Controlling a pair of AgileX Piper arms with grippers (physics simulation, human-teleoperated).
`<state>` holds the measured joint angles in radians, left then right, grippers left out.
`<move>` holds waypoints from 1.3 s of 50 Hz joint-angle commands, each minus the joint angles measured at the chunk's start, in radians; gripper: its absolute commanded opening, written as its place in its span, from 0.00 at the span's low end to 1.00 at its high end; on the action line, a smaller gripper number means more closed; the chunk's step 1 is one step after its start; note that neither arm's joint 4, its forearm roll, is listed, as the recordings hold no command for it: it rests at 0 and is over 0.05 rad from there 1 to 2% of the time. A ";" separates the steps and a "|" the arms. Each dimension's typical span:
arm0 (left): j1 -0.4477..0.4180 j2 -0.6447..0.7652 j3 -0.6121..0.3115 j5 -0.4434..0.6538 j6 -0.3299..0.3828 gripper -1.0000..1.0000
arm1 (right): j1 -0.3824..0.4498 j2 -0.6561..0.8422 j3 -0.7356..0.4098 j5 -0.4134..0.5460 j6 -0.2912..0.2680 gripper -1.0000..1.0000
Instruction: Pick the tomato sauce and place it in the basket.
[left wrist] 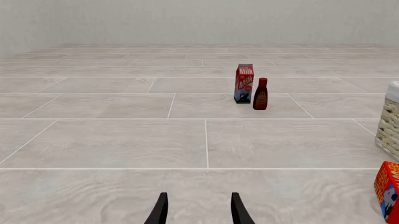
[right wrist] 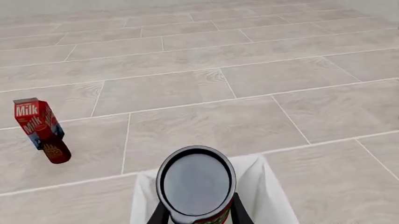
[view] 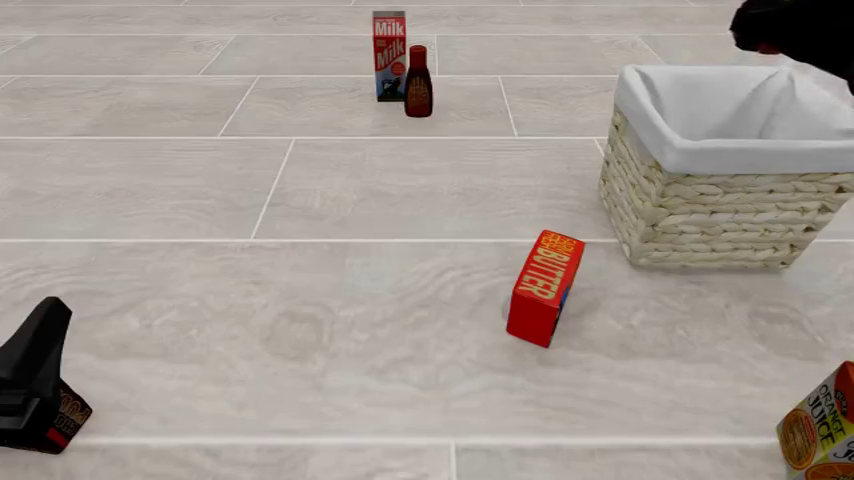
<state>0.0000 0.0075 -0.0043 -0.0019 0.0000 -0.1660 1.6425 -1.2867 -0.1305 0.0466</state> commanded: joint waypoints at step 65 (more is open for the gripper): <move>0.000 0.000 0.000 0.000 0.000 1.00 | -0.014 0.210 -0.217 0.145 -0.011 0.00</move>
<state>0.0000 0.0075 -0.0043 -0.0019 0.0000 -0.1833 1.8374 -1.4931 0.0137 0.0158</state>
